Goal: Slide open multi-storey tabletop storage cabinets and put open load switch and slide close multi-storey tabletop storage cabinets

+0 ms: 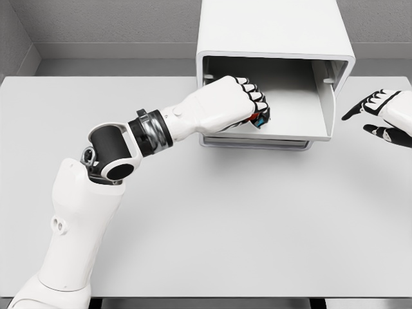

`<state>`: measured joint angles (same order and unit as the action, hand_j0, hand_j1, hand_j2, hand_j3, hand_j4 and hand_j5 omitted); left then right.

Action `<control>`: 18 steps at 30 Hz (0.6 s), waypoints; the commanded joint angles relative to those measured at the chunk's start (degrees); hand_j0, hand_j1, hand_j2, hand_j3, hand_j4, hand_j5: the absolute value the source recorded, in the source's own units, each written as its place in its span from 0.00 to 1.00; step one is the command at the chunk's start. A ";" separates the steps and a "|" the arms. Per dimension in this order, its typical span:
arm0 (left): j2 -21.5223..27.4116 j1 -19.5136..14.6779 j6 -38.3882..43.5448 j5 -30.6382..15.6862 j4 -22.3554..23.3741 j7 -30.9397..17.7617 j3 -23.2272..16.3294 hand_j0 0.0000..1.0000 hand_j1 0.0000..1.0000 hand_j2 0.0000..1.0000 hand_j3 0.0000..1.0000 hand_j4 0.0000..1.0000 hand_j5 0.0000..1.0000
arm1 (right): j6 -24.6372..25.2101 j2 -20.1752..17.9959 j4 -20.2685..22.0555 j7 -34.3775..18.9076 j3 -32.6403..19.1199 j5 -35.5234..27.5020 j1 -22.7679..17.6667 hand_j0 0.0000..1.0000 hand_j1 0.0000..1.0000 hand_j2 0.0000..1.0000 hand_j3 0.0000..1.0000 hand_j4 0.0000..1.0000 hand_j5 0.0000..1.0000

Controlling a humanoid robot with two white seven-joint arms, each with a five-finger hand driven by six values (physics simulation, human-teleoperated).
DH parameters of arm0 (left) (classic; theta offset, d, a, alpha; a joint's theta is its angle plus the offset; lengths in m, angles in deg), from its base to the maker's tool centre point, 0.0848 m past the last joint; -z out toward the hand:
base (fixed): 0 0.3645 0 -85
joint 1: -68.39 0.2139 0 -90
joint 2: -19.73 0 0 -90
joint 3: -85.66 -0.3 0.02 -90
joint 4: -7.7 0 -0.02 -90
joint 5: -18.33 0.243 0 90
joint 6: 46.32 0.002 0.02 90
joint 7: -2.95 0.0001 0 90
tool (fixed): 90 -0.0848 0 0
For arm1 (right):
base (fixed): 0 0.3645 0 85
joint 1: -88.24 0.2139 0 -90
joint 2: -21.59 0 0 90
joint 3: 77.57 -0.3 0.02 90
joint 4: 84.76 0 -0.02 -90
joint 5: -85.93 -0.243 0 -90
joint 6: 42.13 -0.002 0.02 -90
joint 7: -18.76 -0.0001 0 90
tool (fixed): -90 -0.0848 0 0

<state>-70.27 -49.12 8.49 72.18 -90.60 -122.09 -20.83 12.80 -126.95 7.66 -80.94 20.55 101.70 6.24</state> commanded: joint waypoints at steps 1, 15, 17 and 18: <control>-0.01 0.00 0.19 -0.33 0.04 0.05 0.05 0.57 0.57 0.57 0.57 0.57 0.57 | 0.06 -0.08 0.14 -0.05 -0.03 -0.40 0.00 0.62 0.62 0.62 0.62 0.62 0.62; -0.01 0.00 0.19 0.02 -0.05 0.05 -0.04 0.69 0.69 0.69 0.69 0.69 0.69 | 0.06 -0.43 0.57 0.03 -0.03 -0.22 -0.53 0.63 0.63 0.63 0.63 0.63 0.63; -0.01 0.00 0.19 0.02 -0.05 0.05 -0.04 0.72 0.72 0.72 0.72 0.72 0.72 | 0.06 -0.43 0.57 -0.05 -0.03 -0.22 -0.62 0.63 0.63 0.63 0.63 0.63 0.63; -0.01 0.00 0.19 0.02 -0.05 0.05 -0.04 0.72 0.72 0.72 0.72 0.72 0.72 | 0.06 -0.52 0.57 -0.05 -0.03 -0.22 -0.62 0.63 0.63 0.63 0.63 0.63 0.63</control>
<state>-70.27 -49.12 8.51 72.49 -90.64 -122.08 -20.88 12.80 -127.34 8.30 -81.01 20.52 101.87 5.53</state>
